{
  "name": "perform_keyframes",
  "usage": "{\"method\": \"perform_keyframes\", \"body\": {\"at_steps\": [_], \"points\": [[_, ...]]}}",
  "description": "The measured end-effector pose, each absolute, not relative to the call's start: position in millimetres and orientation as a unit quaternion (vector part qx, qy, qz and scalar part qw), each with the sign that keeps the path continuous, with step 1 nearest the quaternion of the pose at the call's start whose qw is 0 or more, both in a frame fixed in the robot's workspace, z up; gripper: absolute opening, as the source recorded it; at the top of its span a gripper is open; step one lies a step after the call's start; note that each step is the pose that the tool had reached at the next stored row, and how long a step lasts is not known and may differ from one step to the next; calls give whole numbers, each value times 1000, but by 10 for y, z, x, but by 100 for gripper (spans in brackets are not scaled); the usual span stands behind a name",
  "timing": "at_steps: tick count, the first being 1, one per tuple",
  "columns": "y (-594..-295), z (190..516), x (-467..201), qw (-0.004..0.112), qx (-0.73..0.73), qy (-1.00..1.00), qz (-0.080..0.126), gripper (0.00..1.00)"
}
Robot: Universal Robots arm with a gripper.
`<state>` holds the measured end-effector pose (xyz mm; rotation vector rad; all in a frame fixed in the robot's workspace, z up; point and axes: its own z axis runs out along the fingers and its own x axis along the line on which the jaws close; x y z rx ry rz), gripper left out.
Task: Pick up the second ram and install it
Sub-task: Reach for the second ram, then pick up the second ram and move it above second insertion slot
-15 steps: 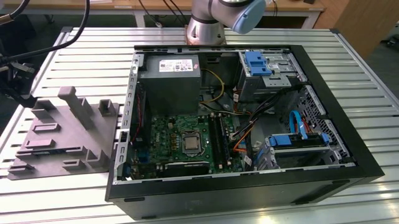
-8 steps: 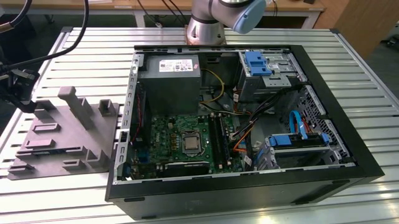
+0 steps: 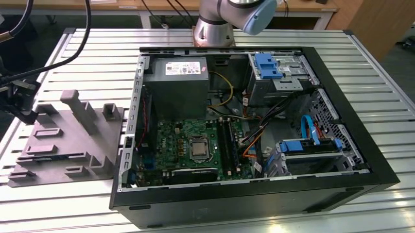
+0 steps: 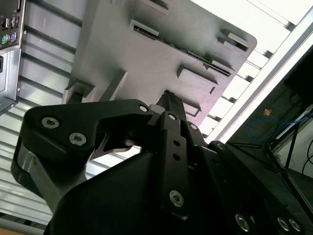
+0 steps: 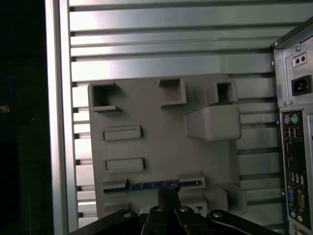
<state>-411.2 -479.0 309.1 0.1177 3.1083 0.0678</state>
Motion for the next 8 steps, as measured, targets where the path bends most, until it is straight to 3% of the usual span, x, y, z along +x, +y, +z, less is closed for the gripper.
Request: {"method": "perform_keyframes", "body": {"at_steps": [8], "points": [[-4803, 3072, -4113, 15, 38, 999, 22, 10]]}}
